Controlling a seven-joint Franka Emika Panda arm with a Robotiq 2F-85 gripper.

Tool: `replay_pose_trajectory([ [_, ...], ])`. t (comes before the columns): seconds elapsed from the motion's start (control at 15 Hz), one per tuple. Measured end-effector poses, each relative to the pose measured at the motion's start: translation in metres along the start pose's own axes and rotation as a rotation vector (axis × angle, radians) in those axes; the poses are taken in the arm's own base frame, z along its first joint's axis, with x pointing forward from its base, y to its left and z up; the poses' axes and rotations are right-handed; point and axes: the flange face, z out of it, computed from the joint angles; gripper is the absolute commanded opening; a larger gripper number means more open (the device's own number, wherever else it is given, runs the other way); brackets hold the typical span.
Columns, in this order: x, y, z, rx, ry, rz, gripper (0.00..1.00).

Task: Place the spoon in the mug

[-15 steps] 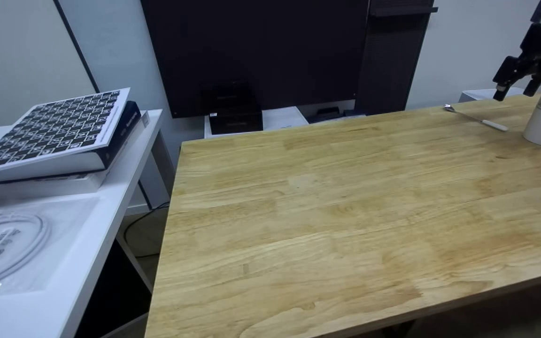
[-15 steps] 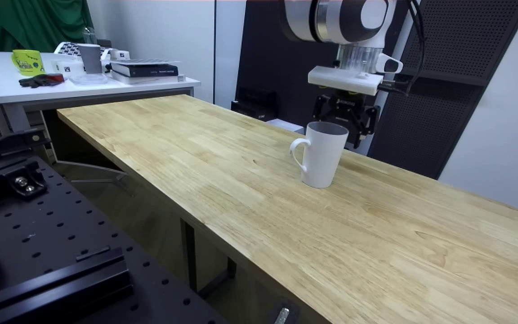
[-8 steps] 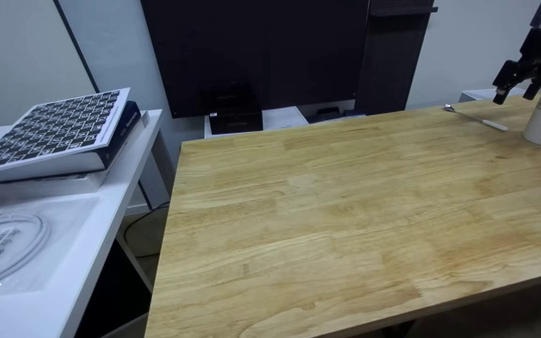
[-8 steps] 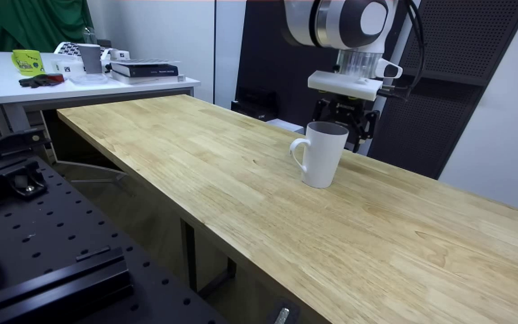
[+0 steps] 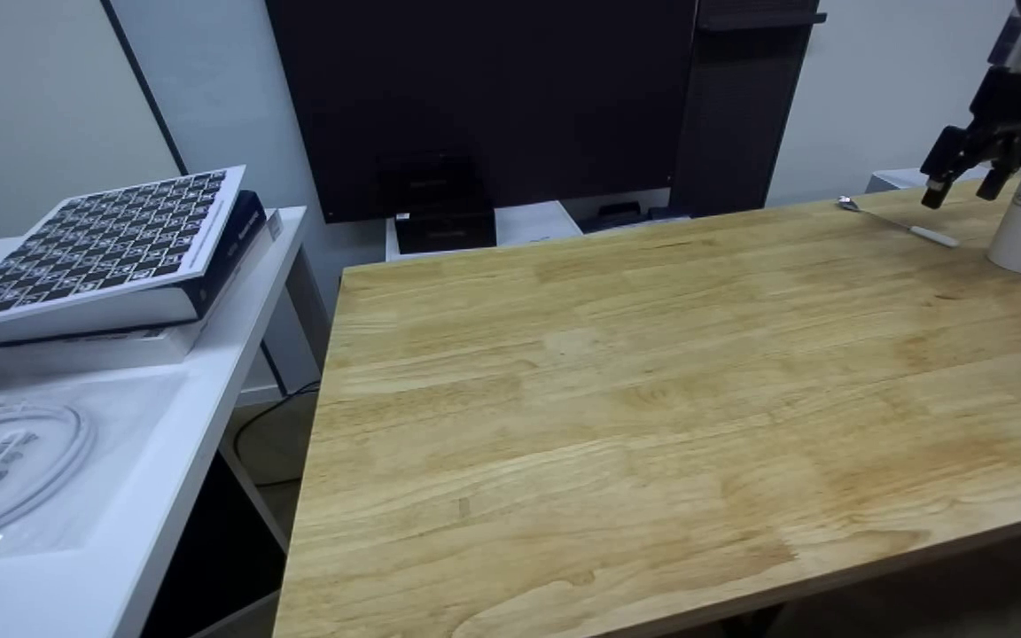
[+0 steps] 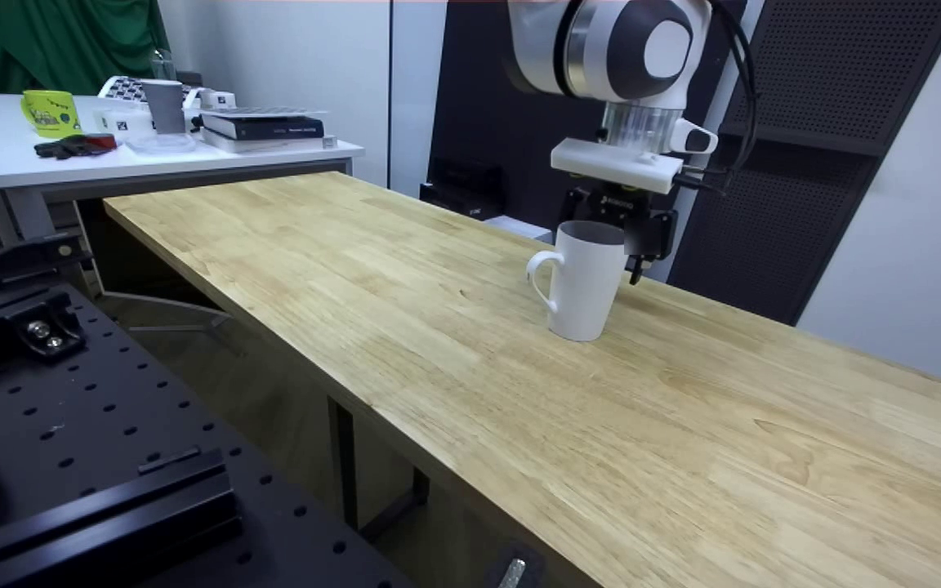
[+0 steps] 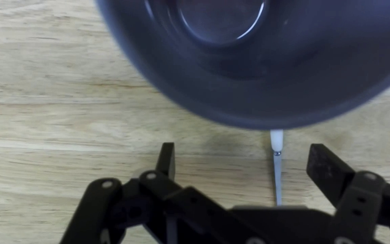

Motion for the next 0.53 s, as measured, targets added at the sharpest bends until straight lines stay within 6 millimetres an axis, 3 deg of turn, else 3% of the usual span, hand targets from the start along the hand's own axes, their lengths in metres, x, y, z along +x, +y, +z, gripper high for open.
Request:
replay_pose_trajectory([
  [0.53, -0.001, -0.017, 0.013, 0.006, -0.015, -0.027, 1.00],
])
